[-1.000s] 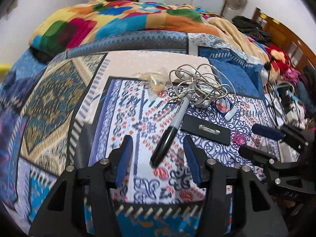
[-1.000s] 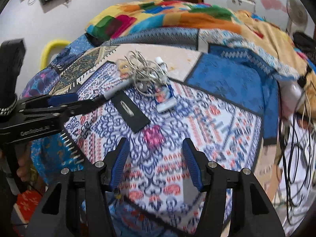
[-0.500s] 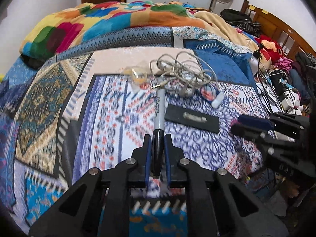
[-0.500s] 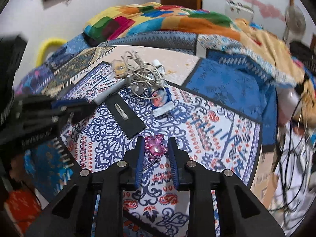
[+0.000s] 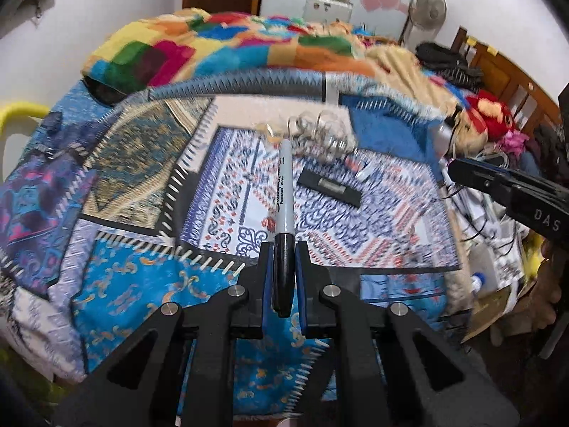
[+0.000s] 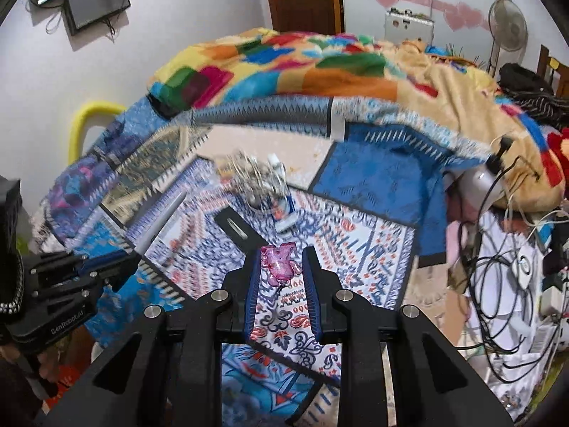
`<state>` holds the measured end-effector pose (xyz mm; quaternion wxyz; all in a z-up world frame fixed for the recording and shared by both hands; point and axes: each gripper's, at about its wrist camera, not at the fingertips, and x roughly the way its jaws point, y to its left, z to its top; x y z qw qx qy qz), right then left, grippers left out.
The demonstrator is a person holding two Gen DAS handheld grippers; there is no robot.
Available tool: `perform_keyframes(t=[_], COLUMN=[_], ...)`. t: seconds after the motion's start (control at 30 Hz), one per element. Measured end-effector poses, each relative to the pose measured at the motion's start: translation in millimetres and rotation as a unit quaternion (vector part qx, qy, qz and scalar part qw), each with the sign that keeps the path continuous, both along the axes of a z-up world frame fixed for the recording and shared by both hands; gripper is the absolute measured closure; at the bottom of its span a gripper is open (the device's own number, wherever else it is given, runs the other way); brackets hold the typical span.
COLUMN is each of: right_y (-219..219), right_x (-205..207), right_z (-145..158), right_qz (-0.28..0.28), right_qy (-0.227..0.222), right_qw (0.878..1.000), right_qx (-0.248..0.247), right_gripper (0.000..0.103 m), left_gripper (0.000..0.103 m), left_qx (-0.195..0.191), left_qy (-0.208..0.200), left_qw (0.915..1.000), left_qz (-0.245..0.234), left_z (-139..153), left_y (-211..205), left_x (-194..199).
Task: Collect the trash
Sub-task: 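Grasp the black marker with the left tool while the right tool grasps the pink hair clip, then carry the marker and pink clip with both tools over the floor bin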
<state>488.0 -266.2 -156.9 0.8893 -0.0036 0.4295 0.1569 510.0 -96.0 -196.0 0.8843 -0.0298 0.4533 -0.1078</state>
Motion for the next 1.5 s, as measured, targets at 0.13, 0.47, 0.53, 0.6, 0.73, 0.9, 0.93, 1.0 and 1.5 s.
perform_keyframes(t=[0.13,0.47,0.53,0.6,0.73,0.9,0.93,1.0,1.5], right_y=[-1,2,5,9,17,24,26,29,84], right_x=[-12,-59,-69,-78,-99,-124,-129,-139,-210], right_z=[29,95,106,116,132,146,149,154,155], right_qz=[-0.005,-0.003,-0.001,0.003,0.011,0.016,0.017,0.021,0.072], right_qy=[-0.022,-0.08,-0.09,-0.099,-0.115,-0.129,-0.131,-0.135,-0.133], right_qw=[1.0,0.997,0.996,0.995,0.993,0.991,0.991,0.991,0.988], right_qx=[-0.003,0.004,0.007,0.009,0.01,0.011,0.012,0.014,0.033], right_gripper=[0.082,0.082,0.082,0.082,0.082,0.082,0.082,0.082,0.082], left_gripper=[0.092,0.092,0.092,0.092,0.092,0.092,0.092,0.092,0.092], left_qx=[-0.004,-0.006,-0.004,-0.011,-0.007,-0.008,-0.008,-0.007,0.006], left_qy=[-0.035,-0.095,-0.108,-0.114,-0.13,-0.145,-0.147,-0.152,-0.123], left_qw=[0.9993,0.9946,0.9931,0.9923,0.9899,0.9868,0.9863,0.985,0.9811], left_qz=[0.008,0.039,0.046,0.049,0.056,0.071,0.073,0.081,0.149], left_z=[37,112,124,135,153,170,171,176,149], left_y=[4,30,37,44,53,72,76,87,162], left_x=[-22,-87,-104,-120,-148,-187,-194,-212,-316])
